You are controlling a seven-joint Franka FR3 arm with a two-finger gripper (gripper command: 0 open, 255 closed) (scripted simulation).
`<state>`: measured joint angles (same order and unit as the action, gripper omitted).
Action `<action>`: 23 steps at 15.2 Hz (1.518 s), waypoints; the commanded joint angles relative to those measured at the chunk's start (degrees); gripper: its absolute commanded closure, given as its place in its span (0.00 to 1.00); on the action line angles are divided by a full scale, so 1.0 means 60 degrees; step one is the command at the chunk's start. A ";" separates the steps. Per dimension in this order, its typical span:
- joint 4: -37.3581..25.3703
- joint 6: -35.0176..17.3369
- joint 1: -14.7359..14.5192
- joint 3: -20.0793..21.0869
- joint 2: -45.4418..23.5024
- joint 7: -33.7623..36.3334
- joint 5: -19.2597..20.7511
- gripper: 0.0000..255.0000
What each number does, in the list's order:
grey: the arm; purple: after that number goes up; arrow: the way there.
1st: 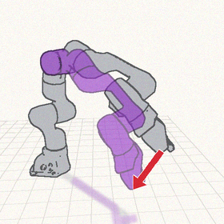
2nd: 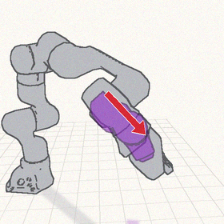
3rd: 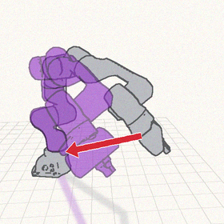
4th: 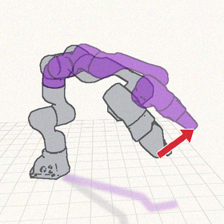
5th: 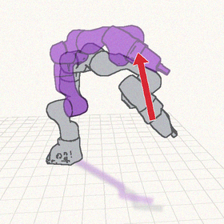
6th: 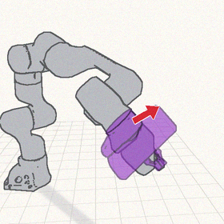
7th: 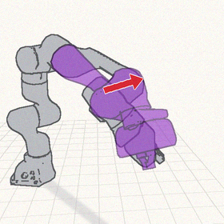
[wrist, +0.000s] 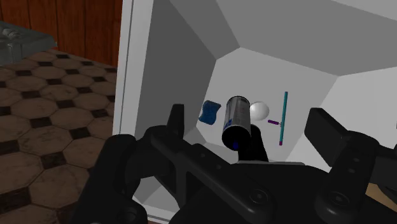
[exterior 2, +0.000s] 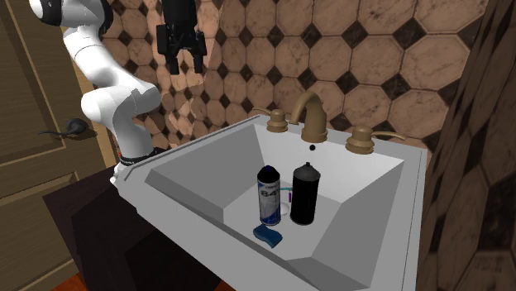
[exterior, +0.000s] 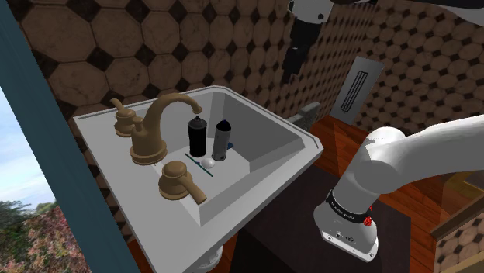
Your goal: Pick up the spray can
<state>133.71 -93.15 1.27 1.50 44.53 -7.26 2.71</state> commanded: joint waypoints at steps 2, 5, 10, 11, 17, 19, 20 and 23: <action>0.0162 -0.0360 -0.0040 -0.0014 -0.0163 -0.0072 -0.0002 0.00; 0.0567 -0.1443 -0.0157 -0.0049 -0.0734 -0.0289 -0.0008 0.00; 0.0968 -0.3230 -0.0342 -0.0084 -0.1947 -0.0653 -0.0028 0.00; 0.1006 -0.3581 -0.0380 -0.0089 -0.2225 -0.0726 -0.0033 0.00; 0.0936 -0.5577 -0.0598 -0.0088 -0.4086 -0.1168 -0.0072 0.00; 0.0801 -0.6187 -0.0667 -0.0075 -0.4763 -0.1316 -0.0088 0.00; 0.0713 -0.6479 -0.0700 -0.0066 -0.5109 -0.1391 -0.0097 0.00; 0.0371 -0.7294 -0.0794 -0.0028 -0.6167 -0.1614 -0.0121 0.00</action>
<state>136.62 -135.21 -3.16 1.05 9.61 -16.79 2.05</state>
